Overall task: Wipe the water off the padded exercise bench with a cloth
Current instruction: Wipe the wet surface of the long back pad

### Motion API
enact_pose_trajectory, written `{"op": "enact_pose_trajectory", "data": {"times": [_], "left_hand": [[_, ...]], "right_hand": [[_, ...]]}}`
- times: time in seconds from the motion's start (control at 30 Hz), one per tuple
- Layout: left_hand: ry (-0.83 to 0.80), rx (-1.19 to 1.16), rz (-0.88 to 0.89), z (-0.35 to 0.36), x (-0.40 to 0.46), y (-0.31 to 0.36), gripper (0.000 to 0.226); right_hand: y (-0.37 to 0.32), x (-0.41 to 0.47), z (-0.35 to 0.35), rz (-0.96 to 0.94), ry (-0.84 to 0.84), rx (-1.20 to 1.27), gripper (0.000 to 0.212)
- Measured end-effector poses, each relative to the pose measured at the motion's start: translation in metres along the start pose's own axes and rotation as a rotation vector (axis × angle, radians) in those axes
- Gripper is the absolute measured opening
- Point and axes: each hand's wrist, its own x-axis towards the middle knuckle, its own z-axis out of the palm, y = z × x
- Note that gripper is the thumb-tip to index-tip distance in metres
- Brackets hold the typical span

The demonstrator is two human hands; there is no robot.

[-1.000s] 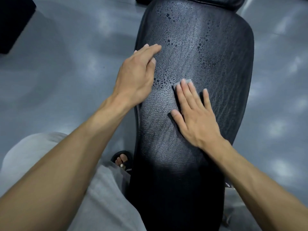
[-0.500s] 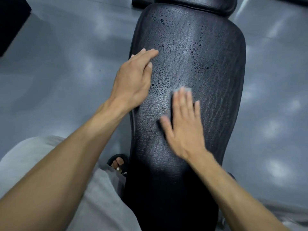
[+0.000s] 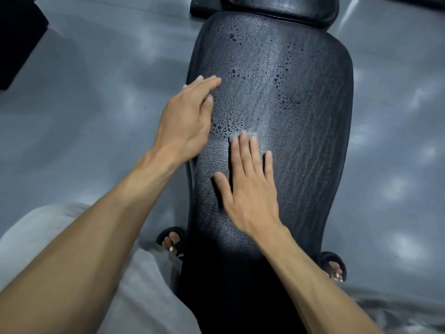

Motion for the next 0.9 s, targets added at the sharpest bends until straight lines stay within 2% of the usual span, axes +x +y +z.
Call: {"op": "enact_pose_trajectory", "data": {"times": [0.07,0.13,0.2,0.27,0.4,0.5,0.6,0.67,0.8,0.9], "left_hand": [[0.019,0.002,-0.028,-0.004,0.001,0.0,0.042],[0.037,-0.001,-0.06,-0.007,0.001,-0.002,0.042],[0.052,0.008,-0.101,-0.01,0.001,-0.007,0.043],[0.06,0.022,-0.153,-0.012,0.001,-0.013,0.043],[0.099,0.012,-0.243,-0.015,0.004,-0.017,0.04],[0.126,-0.026,-0.266,-0.017,0.008,-0.017,0.039],[0.14,-0.049,-0.319,-0.021,0.011,-0.021,0.039],[0.144,-0.066,-0.354,-0.023,0.012,-0.024,0.039],[0.156,-0.109,-0.35,-0.028,0.015,-0.029,0.038],[0.172,-0.123,-0.353,-0.031,0.017,-0.03,0.038]], "right_hand": [[0.02,-0.004,-0.003,-0.005,0.008,-0.008,0.067],[0.034,-0.008,-0.006,0.103,0.02,0.029,0.066],[0.026,-0.006,-0.004,0.208,0.058,0.065,0.068],[0.004,0.002,0.001,0.234,0.079,0.078,0.071],[-0.034,0.021,0.009,0.066,0.044,0.056,0.073],[-0.017,0.023,0.005,-0.066,0.001,-0.003,0.068],[0.007,0.02,-0.003,0.028,0.011,0.024,0.064],[-0.002,0.01,-0.002,0.082,0.028,0.051,0.067],[-0.028,-0.015,0.009,-0.046,-0.029,0.03,0.071],[-0.031,0.015,0.01,-0.038,0.003,-0.002,0.07]]}}
